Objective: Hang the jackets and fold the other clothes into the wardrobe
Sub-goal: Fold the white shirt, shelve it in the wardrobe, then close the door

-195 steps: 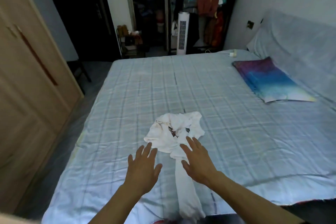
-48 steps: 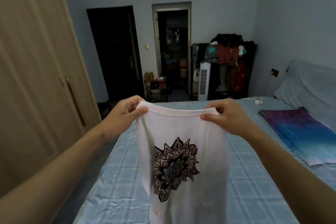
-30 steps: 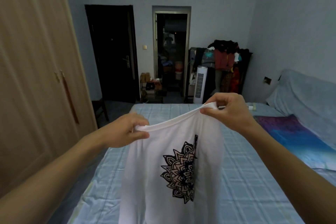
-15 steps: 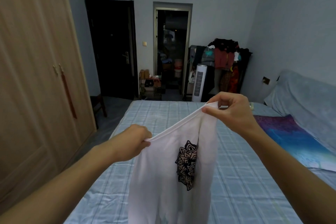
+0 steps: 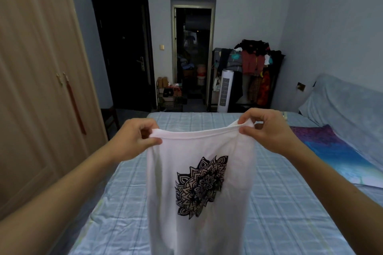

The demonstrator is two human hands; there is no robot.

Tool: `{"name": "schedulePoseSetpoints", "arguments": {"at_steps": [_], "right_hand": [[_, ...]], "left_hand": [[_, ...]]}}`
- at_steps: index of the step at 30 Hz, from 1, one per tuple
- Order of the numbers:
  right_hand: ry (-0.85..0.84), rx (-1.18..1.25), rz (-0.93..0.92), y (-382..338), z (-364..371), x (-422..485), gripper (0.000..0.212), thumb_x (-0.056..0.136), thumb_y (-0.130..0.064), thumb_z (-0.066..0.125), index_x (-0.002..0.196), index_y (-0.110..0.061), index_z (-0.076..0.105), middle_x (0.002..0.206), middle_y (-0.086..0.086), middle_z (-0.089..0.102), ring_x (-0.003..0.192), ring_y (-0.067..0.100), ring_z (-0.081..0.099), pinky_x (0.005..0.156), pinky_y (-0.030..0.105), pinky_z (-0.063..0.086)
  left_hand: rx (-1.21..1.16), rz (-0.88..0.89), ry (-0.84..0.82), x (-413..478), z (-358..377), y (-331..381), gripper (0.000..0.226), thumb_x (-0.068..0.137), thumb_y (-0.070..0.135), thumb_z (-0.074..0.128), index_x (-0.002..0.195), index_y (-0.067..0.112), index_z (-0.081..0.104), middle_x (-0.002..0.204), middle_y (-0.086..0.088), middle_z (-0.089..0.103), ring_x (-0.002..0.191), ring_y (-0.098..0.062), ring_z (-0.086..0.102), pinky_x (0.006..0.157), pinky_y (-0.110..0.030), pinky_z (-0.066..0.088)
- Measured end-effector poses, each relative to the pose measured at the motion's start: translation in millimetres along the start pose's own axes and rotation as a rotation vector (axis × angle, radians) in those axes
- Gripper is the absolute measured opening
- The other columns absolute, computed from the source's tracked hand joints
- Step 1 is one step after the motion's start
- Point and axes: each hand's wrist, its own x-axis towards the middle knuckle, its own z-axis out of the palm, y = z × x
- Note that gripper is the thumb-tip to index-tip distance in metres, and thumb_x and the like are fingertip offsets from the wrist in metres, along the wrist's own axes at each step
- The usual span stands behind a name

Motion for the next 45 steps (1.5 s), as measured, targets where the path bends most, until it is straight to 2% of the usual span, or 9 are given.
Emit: {"name": "schedulePoseSetpoints", "arguments": {"at_steps": [5, 10, 13, 17, 21, 27, 35, 38, 45], "right_hand": [[0.038, -0.047, 0.001, 3.6, 0.4, 1.4, 0.038, 0.078, -0.005, 0.080, 0.111, -0.021, 0.071, 0.085, 0.003, 0.067, 0.081, 0.019, 0.065, 0.075, 0.032, 0.056], [-0.006, -0.100, 0.037, 3.6, 1.5, 2.0, 0.018, 0.080, -0.010, 0.079, 0.085, -0.026, 0.073, 0.081, -0.007, 0.071, 0.074, 0.011, 0.064, 0.065, 0.026, 0.048], [-0.002, -0.091, 0.061, 1.3, 3.4, 1.7, 0.015, 0.080, -0.011, 0.079, 0.084, -0.025, 0.073, 0.080, -0.007, 0.071, 0.073, 0.011, 0.064, 0.064, 0.026, 0.049], [0.057, -0.093, 0.092, -2.9, 8.0, 1.0, 0.015, 0.077, -0.014, 0.082, 0.087, -0.023, 0.075, 0.076, -0.006, 0.070, 0.068, 0.009, 0.063, 0.062, 0.024, 0.049], [0.050, -0.098, 0.146, -6.1, 9.7, 0.5, 0.011, 0.076, -0.017, 0.083, 0.080, -0.019, 0.074, 0.074, 0.001, 0.070, 0.067, 0.018, 0.064, 0.061, 0.033, 0.052], [-0.079, -0.205, 0.128, -4.3, 8.8, -1.5, 0.009, 0.089, -0.019, 0.070, 0.085, -0.021, 0.063, 0.084, -0.007, 0.064, 0.081, 0.007, 0.059, 0.066, 0.020, 0.042], [0.007, 0.022, 0.187, 2.6, 9.6, -7.9, 0.008, 0.094, -0.018, 0.065, 0.087, -0.016, 0.061, 0.083, 0.007, 0.070, 0.078, 0.028, 0.066, 0.069, 0.044, 0.054], [0.041, 0.118, 0.184, 2.9, 16.7, -11.7, 0.008, 0.096, -0.017, 0.061, 0.088, -0.018, 0.062, 0.084, 0.002, 0.069, 0.076, 0.019, 0.067, 0.068, 0.035, 0.053], [0.026, 0.106, 0.175, -0.9, 28.7, -17.2, 0.005, 0.090, -0.020, 0.070, 0.085, -0.021, 0.071, 0.076, -0.002, 0.071, 0.065, 0.006, 0.064, 0.058, 0.015, 0.048]], "left_hand": [[-0.256, -0.046, 0.095, -1.3, -0.1, 8.5, 0.015, 0.080, -0.009, 0.075, 0.088, 0.000, 0.066, 0.082, -0.027, 0.064, 0.070, -0.023, 0.059, 0.069, -0.036, 0.046], [-0.285, -0.078, 0.148, -5.7, -2.3, 10.0, 0.022, 0.079, -0.009, 0.075, 0.096, 0.002, 0.069, 0.081, -0.023, 0.067, 0.073, -0.022, 0.060, 0.072, -0.037, 0.048], [-0.272, -0.133, 0.209, -8.5, -3.0, 6.1, 0.028, 0.078, -0.006, 0.078, 0.101, 0.008, 0.071, 0.081, -0.011, 0.070, 0.072, -0.028, 0.064, 0.077, -0.040, 0.054], [-0.242, -0.190, 0.271, -12.8, -3.9, 1.9, 0.012, 0.078, -0.001, 0.079, 0.083, 0.009, 0.074, 0.082, -0.016, 0.072, 0.075, -0.032, 0.067, 0.077, -0.053, 0.057], [-0.243, -0.178, 0.279, -13.8, -2.1, -0.7, 0.010, 0.082, -0.002, 0.075, 0.082, 0.007, 0.070, 0.081, -0.015, 0.071, 0.072, -0.029, 0.065, 0.072, -0.043, 0.054], [-0.309, -0.183, 0.209, -13.2, 3.1, -2.6, 0.010, 0.090, 0.003, 0.069, 0.087, 0.013, 0.068, 0.075, -0.007, 0.074, 0.070, -0.013, 0.066, 0.068, -0.029, 0.048], [-0.315, -0.149, 0.181, -10.1, 1.3, 7.1, 0.006, 0.089, -0.001, 0.068, 0.091, 0.005, 0.067, 0.083, -0.018, 0.072, 0.072, -0.020, 0.065, 0.071, -0.033, 0.048], [-0.337, -0.151, 0.177, -9.9, 2.1, 5.2, 0.005, 0.091, -0.001, 0.065, 0.093, 0.003, 0.067, 0.086, -0.021, 0.071, 0.075, -0.020, 0.063, 0.071, -0.033, 0.047], [-0.475, -0.207, 0.208, -20.4, 10.6, -21.3, 0.014, 0.095, 0.009, 0.062, 0.092, 0.019, 0.071, 0.078, -0.002, 0.073, 0.069, -0.010, 0.063, 0.060, -0.019, 0.050]]}}
